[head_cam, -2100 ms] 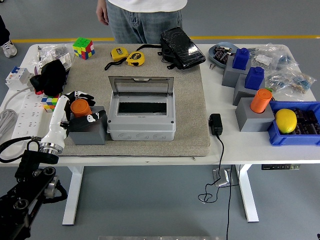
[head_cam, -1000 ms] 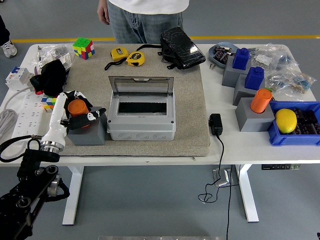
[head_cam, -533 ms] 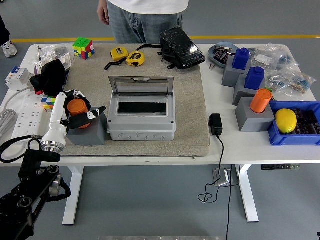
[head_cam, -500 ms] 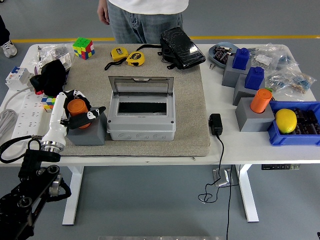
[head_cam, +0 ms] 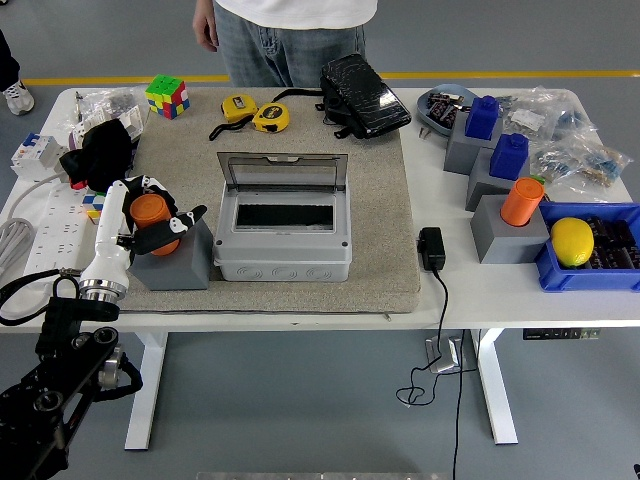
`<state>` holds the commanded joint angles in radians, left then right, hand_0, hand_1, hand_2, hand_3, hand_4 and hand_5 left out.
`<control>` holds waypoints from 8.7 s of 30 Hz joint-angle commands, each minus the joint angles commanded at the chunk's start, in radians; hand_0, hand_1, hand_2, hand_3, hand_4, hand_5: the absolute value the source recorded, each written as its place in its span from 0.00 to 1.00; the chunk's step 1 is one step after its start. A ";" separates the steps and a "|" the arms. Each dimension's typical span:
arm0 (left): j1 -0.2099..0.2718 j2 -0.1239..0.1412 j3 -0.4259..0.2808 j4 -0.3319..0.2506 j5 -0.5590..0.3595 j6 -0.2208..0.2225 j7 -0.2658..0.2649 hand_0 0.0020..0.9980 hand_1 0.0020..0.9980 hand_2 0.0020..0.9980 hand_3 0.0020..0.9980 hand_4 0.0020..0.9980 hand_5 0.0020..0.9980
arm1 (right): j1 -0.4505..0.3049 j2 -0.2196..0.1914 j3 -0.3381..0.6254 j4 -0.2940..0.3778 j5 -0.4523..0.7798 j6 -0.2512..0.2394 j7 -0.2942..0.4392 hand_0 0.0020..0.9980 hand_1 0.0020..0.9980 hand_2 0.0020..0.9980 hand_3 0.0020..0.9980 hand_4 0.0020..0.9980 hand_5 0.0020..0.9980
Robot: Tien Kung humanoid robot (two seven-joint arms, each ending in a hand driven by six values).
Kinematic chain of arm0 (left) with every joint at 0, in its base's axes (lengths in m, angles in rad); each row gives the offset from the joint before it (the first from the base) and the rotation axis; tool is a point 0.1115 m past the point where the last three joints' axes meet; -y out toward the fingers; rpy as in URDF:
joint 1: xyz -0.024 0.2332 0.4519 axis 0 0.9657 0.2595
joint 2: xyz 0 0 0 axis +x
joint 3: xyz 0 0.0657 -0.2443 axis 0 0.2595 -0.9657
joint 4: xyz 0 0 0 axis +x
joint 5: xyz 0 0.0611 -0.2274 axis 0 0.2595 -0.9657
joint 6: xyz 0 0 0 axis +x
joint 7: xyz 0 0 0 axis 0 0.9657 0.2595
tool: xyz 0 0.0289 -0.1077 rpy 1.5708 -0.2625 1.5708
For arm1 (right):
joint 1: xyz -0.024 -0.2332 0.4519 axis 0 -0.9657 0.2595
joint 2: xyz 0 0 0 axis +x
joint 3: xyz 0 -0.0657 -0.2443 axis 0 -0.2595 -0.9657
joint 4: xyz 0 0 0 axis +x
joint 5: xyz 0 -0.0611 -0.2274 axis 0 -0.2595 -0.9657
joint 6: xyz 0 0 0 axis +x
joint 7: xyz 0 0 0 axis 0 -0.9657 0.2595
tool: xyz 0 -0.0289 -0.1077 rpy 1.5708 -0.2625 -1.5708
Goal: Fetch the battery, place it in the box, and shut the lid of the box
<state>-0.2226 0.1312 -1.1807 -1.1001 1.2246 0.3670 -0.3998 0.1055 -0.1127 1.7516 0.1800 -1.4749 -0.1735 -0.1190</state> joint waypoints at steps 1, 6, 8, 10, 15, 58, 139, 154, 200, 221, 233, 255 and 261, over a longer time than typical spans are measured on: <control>-0.001 0.000 0.000 0.000 -0.002 0.002 -0.001 0.07 0.13 0.20 0.18 0.88 0.10 | 0.000 0.000 -0.001 0.000 0.001 0.000 0.000 0.84 0.85 0.81 0.86 1.00 1.00; -0.002 0.001 0.003 0.000 -0.012 0.003 -0.003 0.05 0.11 0.17 0.16 0.79 0.16 | -0.001 -0.001 -0.003 0.000 0.002 0.000 0.000 0.84 0.85 0.81 0.86 1.00 1.00; -0.002 0.001 0.003 -0.001 -0.012 0.003 -0.002 0.05 0.11 0.17 0.16 0.79 0.16 | -0.002 0.000 -0.002 0.000 0.001 0.000 0.000 0.84 0.85 0.81 0.86 1.00 1.00; -0.003 0.001 0.005 -0.001 -0.011 0.005 -0.001 0.05 0.10 0.17 0.16 0.79 0.17 | -0.002 0.000 -0.002 0.000 0.001 0.000 0.000 0.84 0.85 0.81 0.86 1.00 1.00; -0.011 0.003 0.006 -0.007 -0.011 0.010 -0.002 0.05 0.10 0.17 0.16 0.79 0.17 | -0.001 -0.001 -0.002 0.000 0.002 0.000 0.001 0.84 0.85 0.81 0.86 1.00 1.00; -0.102 0.193 0.166 -0.336 1.044 -0.062 0.474 0.04 0.07 0.14 0.13 0.79 0.19 | 0.015 -0.014 0.030 0.000 -0.013 -0.004 0.005 0.84 0.85 0.81 0.86 1.00 1.00; -0.390 -0.055 0.408 0.013 1.044 -0.013 0.437 0.04 0.07 0.13 0.13 0.74 0.18 | 0.028 -0.019 0.023 0.000 -0.024 -0.005 -0.004 0.84 0.85 0.81 0.86 1.00 1.00; -0.375 -0.038 0.408 -0.035 1.044 -0.060 0.464 0.04 0.07 0.13 0.13 0.75 0.18 | 0.022 -0.020 0.037 0.000 -0.033 -0.007 -0.004 0.85 0.85 0.81 0.86 1.00 1.00; -0.366 -0.062 0.406 0.032 0.995 0.007 0.348 0.28 0.48 0.36 0.39 1.00 0.69 | 0.022 -0.023 0.018 0.000 -0.015 -0.002 -0.006 0.84 0.85 0.81 0.85 1.00 1.00; -0.361 -0.060 0.375 0.016 0.957 0.012 0.329 0.78 0.91 0.90 0.92 1.00 0.78 | 0.026 -0.022 0.012 0.000 -0.006 -0.002 -0.004 0.84 0.85 0.81 0.85 1.00 1.00; -0.296 -0.041 0.273 -0.070 0.646 -0.044 0.192 1.00 1.00 1.00 1.00 1.00 1.00 | 0.024 -0.018 0.015 0.000 -0.001 -0.002 -0.003 0.84 0.85 0.81 0.85 1.00 1.00; -0.146 -0.017 0.118 -0.166 -0.071 -0.150 0.004 1.00 1.00 0.98 0.98 1.00 1.00 | 0.019 -0.014 0.008 0.000 0.009 -0.002 0.000 0.84 0.85 0.81 0.85 1.00 1.00; -0.125 -0.001 0.092 -0.172 -0.074 -0.146 0.004 1.00 1.00 0.98 0.98 1.00 1.00 | 0.014 -0.018 0.009 0.000 0.008 -0.002 -0.001 0.84 0.85 0.81 0.85 1.00 1.00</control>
<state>-0.3479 0.1307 -1.0884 -1.2722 1.1510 0.2206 -0.3963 0.1192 -0.1304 1.7603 0.1800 -1.4668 -0.1757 -0.1204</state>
